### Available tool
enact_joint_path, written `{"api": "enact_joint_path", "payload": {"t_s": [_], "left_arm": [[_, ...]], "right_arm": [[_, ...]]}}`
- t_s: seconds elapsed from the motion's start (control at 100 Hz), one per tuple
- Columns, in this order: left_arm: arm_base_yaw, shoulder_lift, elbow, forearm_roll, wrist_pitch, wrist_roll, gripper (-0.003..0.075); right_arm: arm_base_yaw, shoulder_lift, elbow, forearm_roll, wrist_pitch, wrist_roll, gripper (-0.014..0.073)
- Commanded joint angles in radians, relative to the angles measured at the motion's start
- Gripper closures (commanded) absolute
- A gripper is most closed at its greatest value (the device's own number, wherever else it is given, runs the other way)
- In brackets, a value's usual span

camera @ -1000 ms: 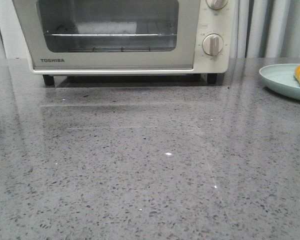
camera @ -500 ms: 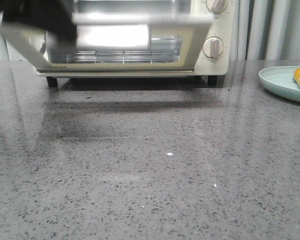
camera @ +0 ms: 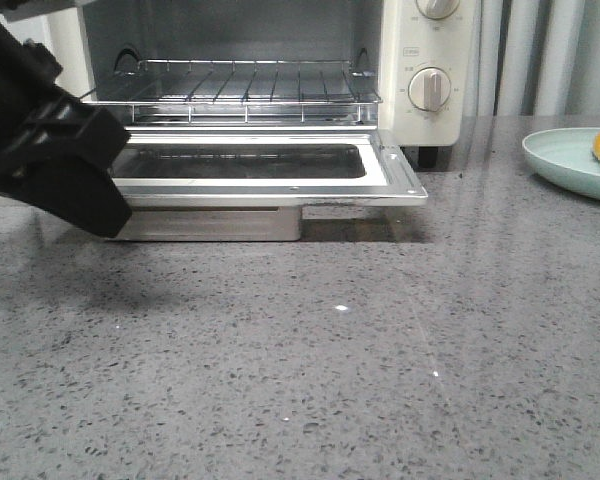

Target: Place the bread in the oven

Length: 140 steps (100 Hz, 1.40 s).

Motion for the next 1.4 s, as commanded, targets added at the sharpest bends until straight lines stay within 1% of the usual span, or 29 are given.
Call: {"api": "enact_joint_path", "payload": {"t_s": [0.0, 0.1, 0.2, 0.29, 0.41, 0.47, 0.54, 0.59, 0.64, 0.67, 0.71, 0.85, 0.99, 1.11, 1.25, 1.39], "left_arm": [[0.001, -0.070, -0.040, -0.024, -0.152, -0.003, 0.0741], [0.001, -0.147, -0.040, -0.025, -0.147, -0.003, 0.0742], [0.001, -0.254, -0.040, -0.028, -0.115, -0.003, 0.0742], [0.001, -0.349, -0.040, -0.028, -0.084, -0.003, 0.0742], [0.001, -0.482, -0.040, -0.028, -0.049, -0.003, 0.0742], [0.001, -0.538, -0.040, -0.028, -0.030, -0.003, 0.0742], [0.001, -0.603, -0.040, -0.028, -0.009, -0.003, 0.0741], [0.001, -0.648, -0.040, -0.028, 0.006, -0.003, 0.0741], [0.001, -0.679, -0.040, -0.028, 0.017, -0.003, 0.0742], [0.001, -0.694, -0.040, -0.028, 0.022, -0.003, 0.0742], [0.001, -0.713, -0.040, -0.028, 0.027, -0.003, 0.0742], [0.001, -0.740, -0.040, -0.028, 0.047, -0.003, 0.0742], [0.001, -0.740, -0.040, -0.028, 0.060, -0.003, 0.0742], [0.001, -0.740, -0.040, -0.028, 0.061, -0.003, 0.0741], [0.001, -0.740, -0.040, -0.028, 0.072, -0.003, 0.0742], [0.001, -0.740, -0.040, -0.028, 0.083, -0.003, 0.0742]], "right_arm": [[0.001, 0.052, -0.069, 0.013, -0.045, -0.005, 0.0641], [0.001, 0.153, -0.145, 0.013, 0.030, -0.005, 0.0641], [0.001, 0.286, -0.249, 0.011, 0.125, -0.006, 0.0641], [0.001, 0.398, -0.329, -0.008, 0.178, -0.006, 0.0641], [0.001, 0.555, -0.442, -0.138, 0.229, -0.006, 0.0638], [0.001, 0.644, -0.494, -0.183, 0.268, -0.006, 0.0629], [0.001, 0.744, -0.557, -0.200, 0.319, -0.006, 0.0560], [0.001, 0.814, -0.602, -0.203, 0.355, -0.006, 0.0475], [0.001, 0.886, -0.643, -0.204, 0.375, -0.006, 0.0356], [0.001, 0.925, -0.674, -0.204, 0.385, -0.006, 0.0302], [0.001, 0.981, -0.705, -0.216, 0.397, -0.006, 0.0255], [0.018, 1.135, -0.813, -0.280, 0.429, -0.003, 0.0253], [0.072, 1.232, -0.871, -0.359, 0.406, 0.035, 0.0253], [0.101, 1.298, -0.878, -0.503, 0.393, 0.101, 0.0253], [0.101, 1.370, -0.878, -0.513, 0.432, 0.109, 0.0253], [0.101, 1.435, -0.878, -0.492, 0.448, 0.109, 0.0253]]}}
